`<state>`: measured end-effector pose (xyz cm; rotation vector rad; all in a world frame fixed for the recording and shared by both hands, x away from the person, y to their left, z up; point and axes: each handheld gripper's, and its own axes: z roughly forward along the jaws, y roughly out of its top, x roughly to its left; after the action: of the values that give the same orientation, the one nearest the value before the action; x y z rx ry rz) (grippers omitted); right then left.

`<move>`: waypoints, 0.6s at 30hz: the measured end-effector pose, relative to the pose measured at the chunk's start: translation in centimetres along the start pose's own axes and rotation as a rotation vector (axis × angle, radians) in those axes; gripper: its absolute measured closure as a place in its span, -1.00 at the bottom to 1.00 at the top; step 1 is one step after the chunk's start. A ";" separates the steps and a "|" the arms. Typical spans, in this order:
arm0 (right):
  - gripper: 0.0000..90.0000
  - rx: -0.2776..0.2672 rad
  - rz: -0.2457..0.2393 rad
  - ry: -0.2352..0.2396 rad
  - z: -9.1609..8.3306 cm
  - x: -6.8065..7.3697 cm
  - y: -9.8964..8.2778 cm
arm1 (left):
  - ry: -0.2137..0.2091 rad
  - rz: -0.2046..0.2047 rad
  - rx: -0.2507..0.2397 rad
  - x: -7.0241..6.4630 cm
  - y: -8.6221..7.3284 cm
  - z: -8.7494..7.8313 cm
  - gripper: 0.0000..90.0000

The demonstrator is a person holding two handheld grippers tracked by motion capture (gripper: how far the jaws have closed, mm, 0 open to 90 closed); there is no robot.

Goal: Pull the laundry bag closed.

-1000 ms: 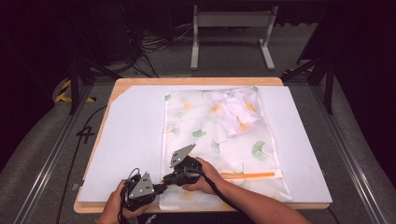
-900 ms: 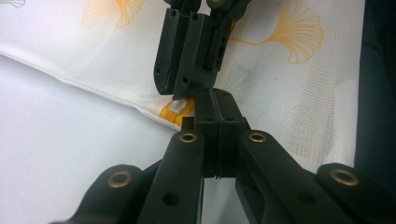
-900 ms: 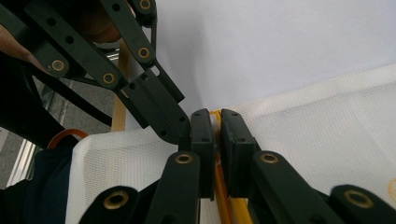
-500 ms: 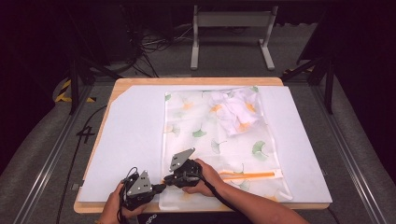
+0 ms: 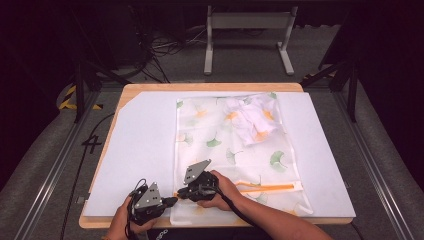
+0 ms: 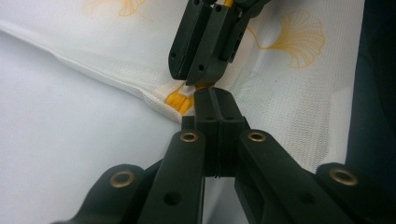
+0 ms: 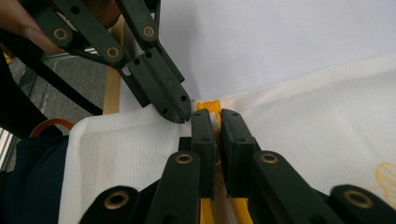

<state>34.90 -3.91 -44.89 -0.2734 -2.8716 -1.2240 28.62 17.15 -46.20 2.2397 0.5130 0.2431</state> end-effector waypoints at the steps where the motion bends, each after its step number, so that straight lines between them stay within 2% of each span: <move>1: 0.88 0.001 0.004 0.002 -0.1 0.0 0.0 | 0.000 -0.002 -0.002 0.0 0.0 0.0 1.00; 18: 0.88 0.042 -0.005 -0.022 -1.6 -0.1 -1.0 | -0.005 -0.013 0.001 0.1 0.0 0.0 1.00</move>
<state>34.78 -5.73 -44.47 -0.2807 -2.9139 -1.1678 28.69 17.21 -46.20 2.2365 0.5250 0.2309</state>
